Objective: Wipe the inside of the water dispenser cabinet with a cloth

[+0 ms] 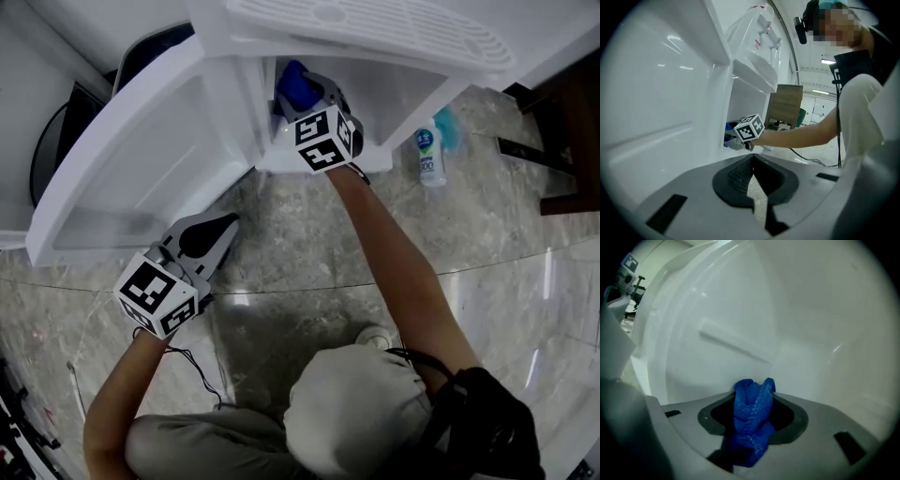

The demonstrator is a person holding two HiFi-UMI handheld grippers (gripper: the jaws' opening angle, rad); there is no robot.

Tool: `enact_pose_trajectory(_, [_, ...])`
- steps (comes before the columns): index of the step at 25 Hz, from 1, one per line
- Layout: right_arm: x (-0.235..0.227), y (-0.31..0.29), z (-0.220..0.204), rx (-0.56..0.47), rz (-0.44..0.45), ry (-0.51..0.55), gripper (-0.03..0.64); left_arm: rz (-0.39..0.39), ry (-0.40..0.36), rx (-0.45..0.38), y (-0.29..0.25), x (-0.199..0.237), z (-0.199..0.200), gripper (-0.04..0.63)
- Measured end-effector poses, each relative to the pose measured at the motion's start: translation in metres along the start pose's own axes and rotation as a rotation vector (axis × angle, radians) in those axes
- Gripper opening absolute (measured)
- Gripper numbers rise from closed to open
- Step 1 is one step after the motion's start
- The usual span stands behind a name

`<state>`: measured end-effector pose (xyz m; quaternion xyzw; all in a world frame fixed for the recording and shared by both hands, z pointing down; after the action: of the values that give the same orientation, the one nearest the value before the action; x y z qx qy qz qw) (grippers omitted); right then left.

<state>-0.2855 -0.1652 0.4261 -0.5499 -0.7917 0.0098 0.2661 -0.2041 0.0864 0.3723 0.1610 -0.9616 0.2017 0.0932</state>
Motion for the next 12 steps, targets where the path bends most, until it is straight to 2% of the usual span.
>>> enact_pose_trajectory(2, [-0.015, 0.007, 0.026, -0.091, -0.075, -0.054, 0.167, 0.0, -0.003, 0.003, 0.001, -0.001, 0.0, 0.005])
enact_pose_trajectory(6, [-0.033, 0.017, 0.054, -0.164, -0.149, -0.109, 0.167, -0.008, 0.004, 0.009, 0.003, -0.005, -0.005, 0.006])
enact_pose_trajectory(9, [-0.049, 0.036, 0.079, -0.335, -0.199, -0.202, 0.167, -0.016, 0.002, 0.015, 0.002, -0.007, -0.005, 0.006])
enact_pose_trajectory(12, [-0.061, 0.058, 0.126, -0.517, -0.209, -0.274, 0.167, -0.012, 0.008, 0.021, 0.003, -0.007, -0.007, 0.005])
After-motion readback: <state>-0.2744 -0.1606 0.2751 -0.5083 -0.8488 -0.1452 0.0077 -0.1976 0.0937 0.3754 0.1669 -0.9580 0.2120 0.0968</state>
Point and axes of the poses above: the fingertips, and each gripper's own axes: y backward along the fingers, x to its left, z out of its top, the point moved 2 cm from there along y, backward along the fingers, and after that the axes turned 4 degrees about -z, right-handed, at the moved point
